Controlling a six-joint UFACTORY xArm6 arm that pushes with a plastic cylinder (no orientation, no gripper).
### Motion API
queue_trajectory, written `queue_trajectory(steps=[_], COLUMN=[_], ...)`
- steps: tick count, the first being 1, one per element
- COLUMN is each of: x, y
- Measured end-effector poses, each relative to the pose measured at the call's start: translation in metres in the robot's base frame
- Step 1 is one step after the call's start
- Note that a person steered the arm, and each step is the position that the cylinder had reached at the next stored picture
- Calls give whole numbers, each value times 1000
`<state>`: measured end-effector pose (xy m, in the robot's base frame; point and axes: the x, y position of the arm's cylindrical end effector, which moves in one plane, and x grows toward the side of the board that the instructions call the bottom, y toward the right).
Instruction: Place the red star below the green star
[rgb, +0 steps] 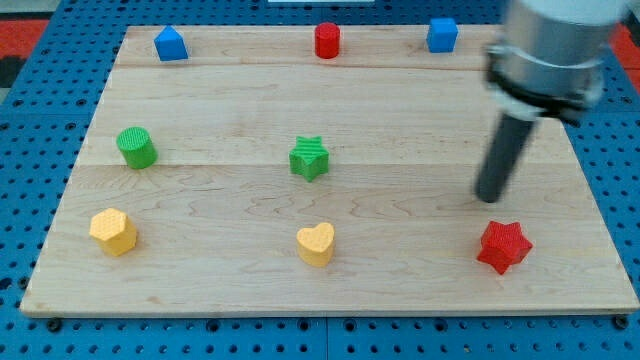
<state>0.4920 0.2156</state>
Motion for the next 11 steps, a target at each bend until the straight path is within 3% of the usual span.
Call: queue_trajectory(steps=[1, 2, 3, 4, 5, 6, 7, 8, 9, 10, 11], x=[58, 65, 42, 68, 87, 72, 9, 16, 65, 113, 77], y=[33, -7, -79, 18, -34, -91, -111, -98, -12, -57, -115])
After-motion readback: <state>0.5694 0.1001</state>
